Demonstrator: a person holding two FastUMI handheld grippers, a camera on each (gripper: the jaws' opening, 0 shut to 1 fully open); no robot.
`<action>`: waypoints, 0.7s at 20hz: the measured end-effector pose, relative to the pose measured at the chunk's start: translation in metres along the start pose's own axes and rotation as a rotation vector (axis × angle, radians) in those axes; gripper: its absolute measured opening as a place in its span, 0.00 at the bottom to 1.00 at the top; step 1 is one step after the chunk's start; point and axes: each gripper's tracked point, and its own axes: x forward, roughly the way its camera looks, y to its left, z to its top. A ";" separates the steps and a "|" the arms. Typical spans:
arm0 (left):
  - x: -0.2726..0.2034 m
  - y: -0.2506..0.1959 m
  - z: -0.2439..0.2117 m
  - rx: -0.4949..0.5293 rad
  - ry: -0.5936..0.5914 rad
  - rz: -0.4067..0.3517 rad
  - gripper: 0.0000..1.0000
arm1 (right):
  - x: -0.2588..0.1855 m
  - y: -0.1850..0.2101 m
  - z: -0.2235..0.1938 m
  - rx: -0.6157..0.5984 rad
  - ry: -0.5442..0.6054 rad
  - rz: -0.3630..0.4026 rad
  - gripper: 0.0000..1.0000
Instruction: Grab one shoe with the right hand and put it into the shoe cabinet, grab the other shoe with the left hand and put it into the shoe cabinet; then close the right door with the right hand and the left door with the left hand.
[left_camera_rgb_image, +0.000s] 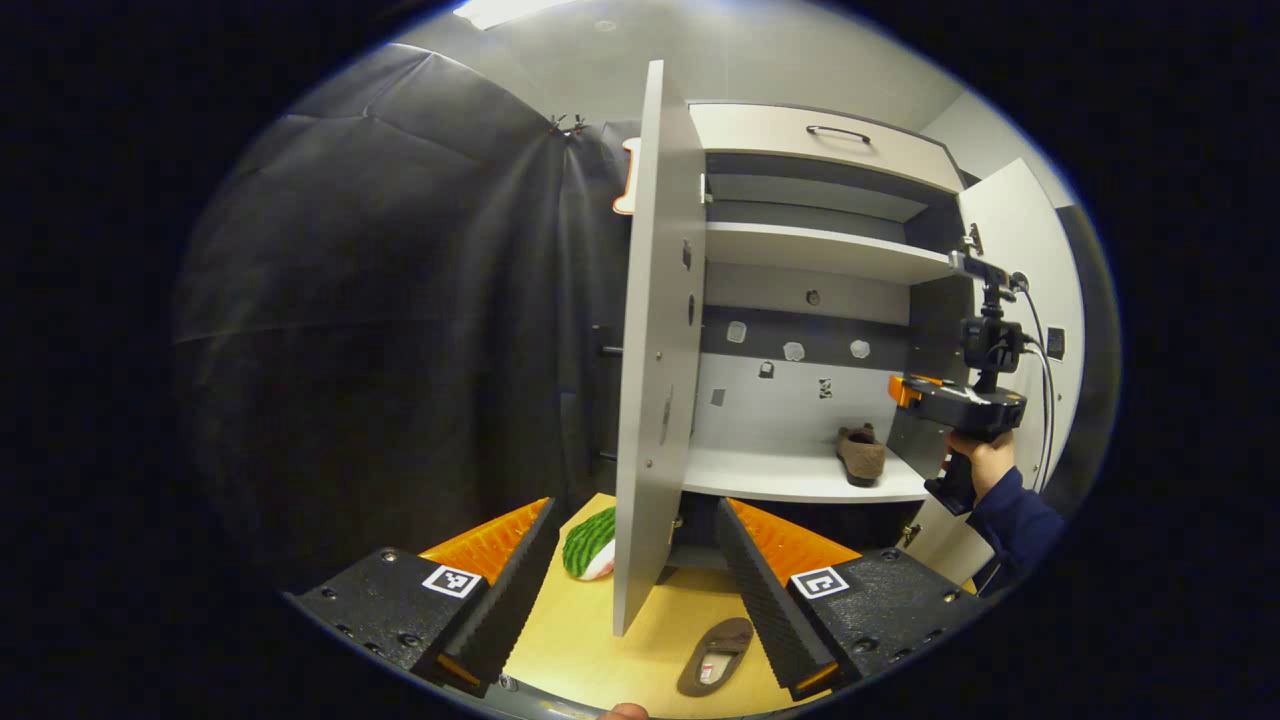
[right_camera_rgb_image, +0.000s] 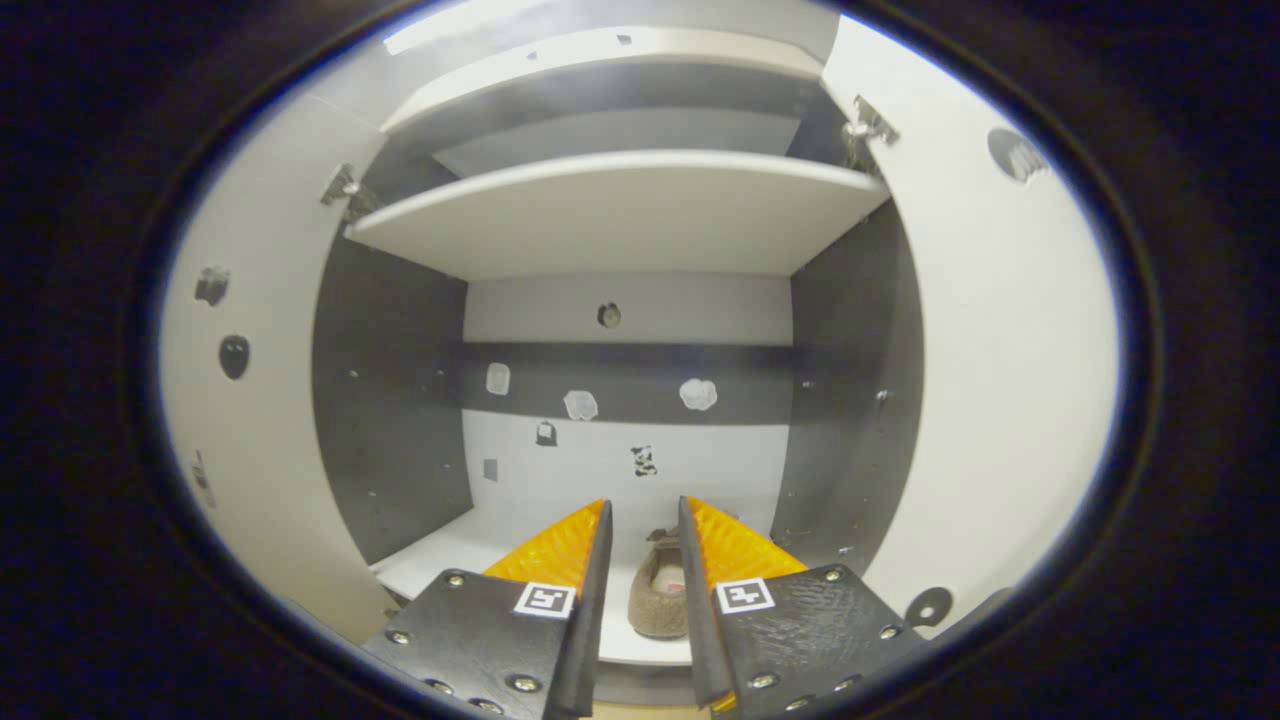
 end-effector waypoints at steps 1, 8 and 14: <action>-0.001 -0.006 -0.003 0.001 0.007 -0.022 0.93 | -0.015 0.000 0.008 -0.002 -0.016 0.004 0.37; 0.000 -0.043 -0.012 0.008 0.028 -0.158 0.97 | -0.102 0.004 0.054 0.032 -0.115 0.025 0.37; 0.019 -0.067 -0.044 0.020 0.094 -0.242 0.94 | -0.150 0.002 0.071 0.021 -0.147 0.024 0.34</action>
